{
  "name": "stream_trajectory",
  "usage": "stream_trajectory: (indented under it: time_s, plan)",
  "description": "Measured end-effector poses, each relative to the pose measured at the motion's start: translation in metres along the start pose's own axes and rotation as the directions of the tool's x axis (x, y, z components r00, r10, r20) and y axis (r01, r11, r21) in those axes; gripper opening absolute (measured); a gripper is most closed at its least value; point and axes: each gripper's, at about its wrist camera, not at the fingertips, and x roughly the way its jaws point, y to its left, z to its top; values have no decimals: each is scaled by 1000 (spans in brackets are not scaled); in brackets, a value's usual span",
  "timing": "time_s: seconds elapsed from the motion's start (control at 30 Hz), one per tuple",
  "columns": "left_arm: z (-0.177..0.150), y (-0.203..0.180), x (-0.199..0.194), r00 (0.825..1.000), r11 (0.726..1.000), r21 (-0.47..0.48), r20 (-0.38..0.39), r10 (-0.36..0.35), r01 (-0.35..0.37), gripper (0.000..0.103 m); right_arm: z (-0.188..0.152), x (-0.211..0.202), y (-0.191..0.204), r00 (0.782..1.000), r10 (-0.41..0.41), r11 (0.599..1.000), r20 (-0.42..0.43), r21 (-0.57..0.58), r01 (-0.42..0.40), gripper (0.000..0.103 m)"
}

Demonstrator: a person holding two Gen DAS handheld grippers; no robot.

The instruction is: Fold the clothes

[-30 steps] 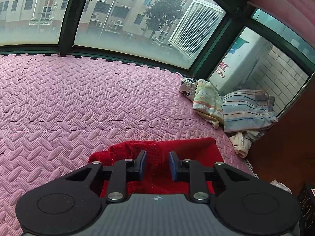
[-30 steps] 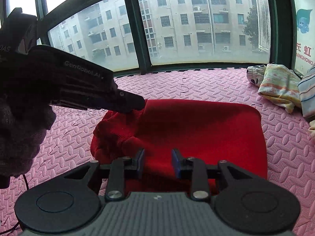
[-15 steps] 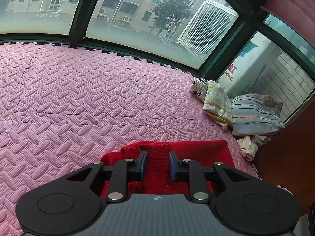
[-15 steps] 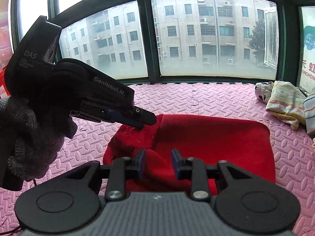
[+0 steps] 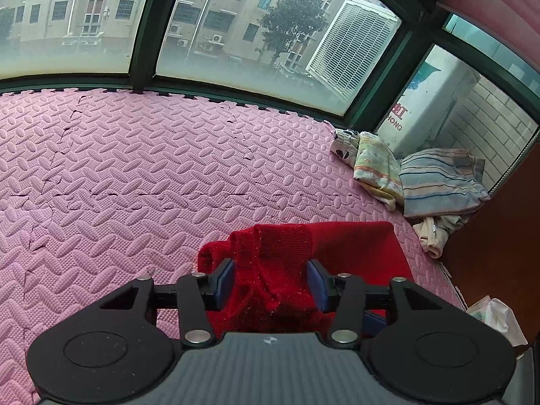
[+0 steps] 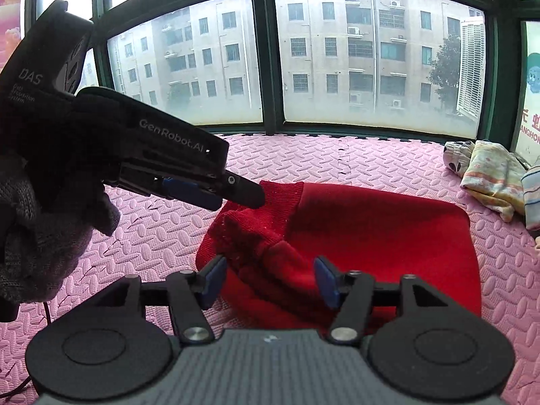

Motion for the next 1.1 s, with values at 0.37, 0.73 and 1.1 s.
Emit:
stream_trajectory:
  time_s: [0.37,0.73,1.1]
  plan:
    - [-33,-1,-48,998,997,54,32,47,-48,86,-17,-28,5,997,-82,995,8,54,81,95]
    - [-67,-4,-89,995,993,89,72,71,-78,103,-33,-50,26,985,-171,982,-12,78,172,103]
    - [-97,-3,-115,993,992,93,94,72,-81,103,-45,-64,37,969,-244,962,-28,116,246,103]
